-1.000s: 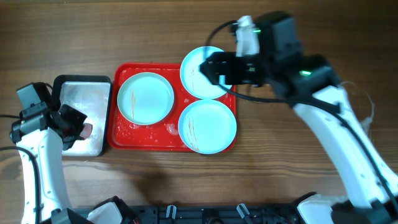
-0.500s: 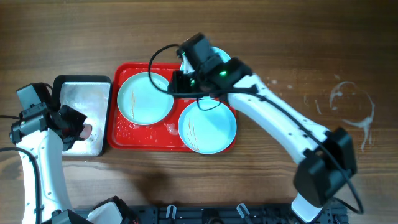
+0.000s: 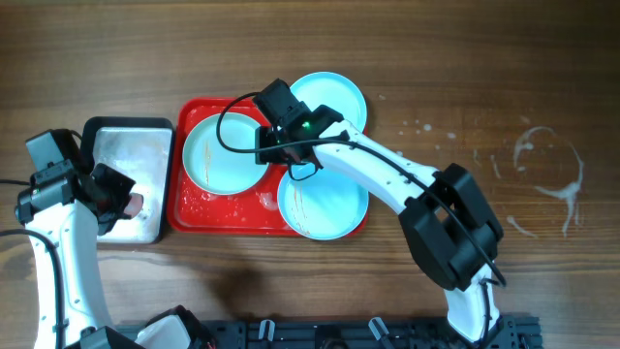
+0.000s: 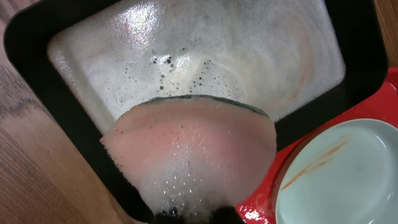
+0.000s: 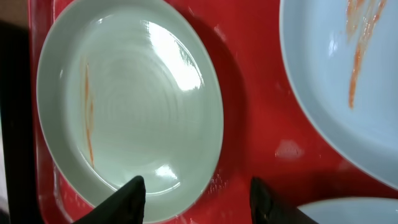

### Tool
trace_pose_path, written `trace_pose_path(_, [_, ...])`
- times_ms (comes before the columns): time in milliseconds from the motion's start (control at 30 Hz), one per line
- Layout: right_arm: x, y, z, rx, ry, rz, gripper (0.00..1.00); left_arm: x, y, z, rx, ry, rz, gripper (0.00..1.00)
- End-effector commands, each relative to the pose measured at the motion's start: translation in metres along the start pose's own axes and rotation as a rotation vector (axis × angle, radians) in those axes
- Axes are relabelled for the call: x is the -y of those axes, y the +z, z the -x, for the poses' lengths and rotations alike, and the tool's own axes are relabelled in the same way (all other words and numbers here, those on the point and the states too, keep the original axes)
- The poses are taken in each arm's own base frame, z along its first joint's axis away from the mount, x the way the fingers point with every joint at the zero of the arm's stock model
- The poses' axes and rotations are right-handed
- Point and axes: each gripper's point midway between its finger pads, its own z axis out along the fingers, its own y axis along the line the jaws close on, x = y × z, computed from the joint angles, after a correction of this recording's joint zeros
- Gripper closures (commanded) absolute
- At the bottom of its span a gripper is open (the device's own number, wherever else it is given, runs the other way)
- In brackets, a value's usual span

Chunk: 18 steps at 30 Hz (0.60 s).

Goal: Clean dirty plates on tray and stack at the side
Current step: 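Grip the rim of the left plate with the right gripper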

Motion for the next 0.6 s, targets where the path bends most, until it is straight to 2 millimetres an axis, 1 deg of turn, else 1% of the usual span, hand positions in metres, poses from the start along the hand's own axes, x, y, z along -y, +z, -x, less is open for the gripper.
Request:
trace_pose_path(0, [0.008, 0.018, 0.006, 0.039, 0.004, -0.045, 0.45, 0.001, -0.007, 0.008, 0.032, 0.007, 0.001, 0.96])
trace_pose_path(100, [0.006, 0.025, 0.007, 0.045, -0.005, -0.037, 0.46, -0.001, -0.006, 0.008, 0.034, 0.007, 0.009, 0.96])
trace_pose_path(267, [0.01, 0.034, 0.005, 0.039, -0.006, -0.044, 0.47, -0.001, -0.006, 0.007, 0.033, 0.007, 0.009, 0.96])
trace_pose_path(300, [0.01, 0.036, 0.004, 0.036, -0.006, -0.046, 0.49, -0.001, -0.006, 0.007, 0.033, 0.007, 0.009, 0.96])
trace_pose_path(433, [0.014, 0.045, 0.0, 0.025, -0.007, -0.054, 0.51, -0.001, -0.006, 0.007, 0.033, 0.007, 0.009, 0.96])
trace_pose_path(567, [0.018, 0.057, -0.008, -0.007, -0.004, -0.059, 0.52, -0.001, -0.006, 0.007, 0.033, 0.007, 0.009, 0.96])
